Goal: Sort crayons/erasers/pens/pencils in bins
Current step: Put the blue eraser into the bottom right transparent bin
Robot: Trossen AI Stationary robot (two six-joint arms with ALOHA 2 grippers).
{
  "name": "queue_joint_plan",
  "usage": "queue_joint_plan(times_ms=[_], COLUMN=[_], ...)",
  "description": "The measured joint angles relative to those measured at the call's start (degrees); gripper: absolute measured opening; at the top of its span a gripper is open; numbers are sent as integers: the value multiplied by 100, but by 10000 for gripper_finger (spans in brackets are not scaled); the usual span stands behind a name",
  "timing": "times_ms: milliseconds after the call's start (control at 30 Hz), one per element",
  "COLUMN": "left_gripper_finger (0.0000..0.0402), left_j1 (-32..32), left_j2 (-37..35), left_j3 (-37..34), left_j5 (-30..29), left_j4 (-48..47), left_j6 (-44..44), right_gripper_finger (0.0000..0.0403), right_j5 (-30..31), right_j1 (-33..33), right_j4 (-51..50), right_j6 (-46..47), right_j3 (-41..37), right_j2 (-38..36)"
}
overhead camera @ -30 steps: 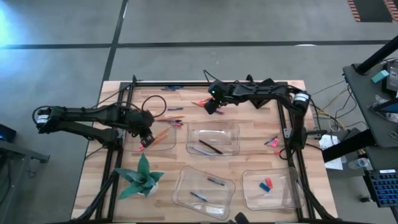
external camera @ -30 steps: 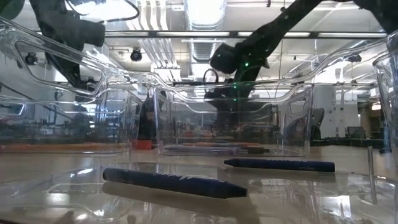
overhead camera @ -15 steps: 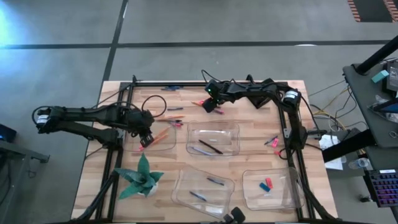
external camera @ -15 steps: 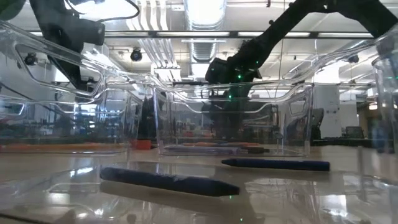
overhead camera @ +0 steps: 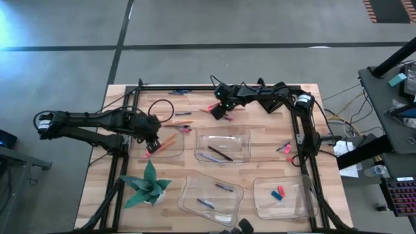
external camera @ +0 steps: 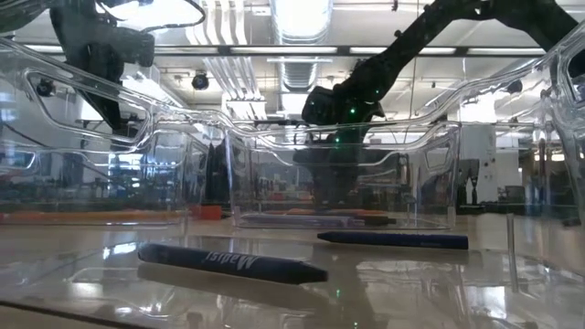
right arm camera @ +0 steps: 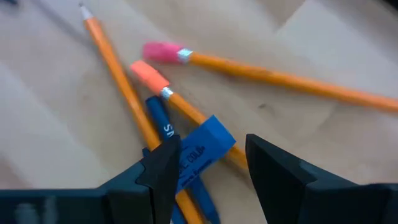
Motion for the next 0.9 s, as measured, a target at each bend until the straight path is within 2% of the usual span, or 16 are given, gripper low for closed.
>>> queue_joint_plan(times_ms=[367, 467, 533, 900], left_gripper_finger=[101, 101, 101, 101], left_j1=[0, 0, 0, 0], left_j2=[0, 0, 0, 0], left_j3=[-2, -2, -2, -39], left_j5=[-72, -84, -122, -127], left_j4=[0, 1, 0, 1], left_j6=[4, 7, 7, 154], right_gripper_finger=[176, 176, 176, 176], right_j5=[-22, 133, 299, 329], right_j1=[6, -2, -15, 62], right_j4=[-17, -17, -25, -151], right_j6=[-94, -119, 47, 693], right_j3=[0, 0, 0, -6], right_j2=[0, 0, 0, -252])
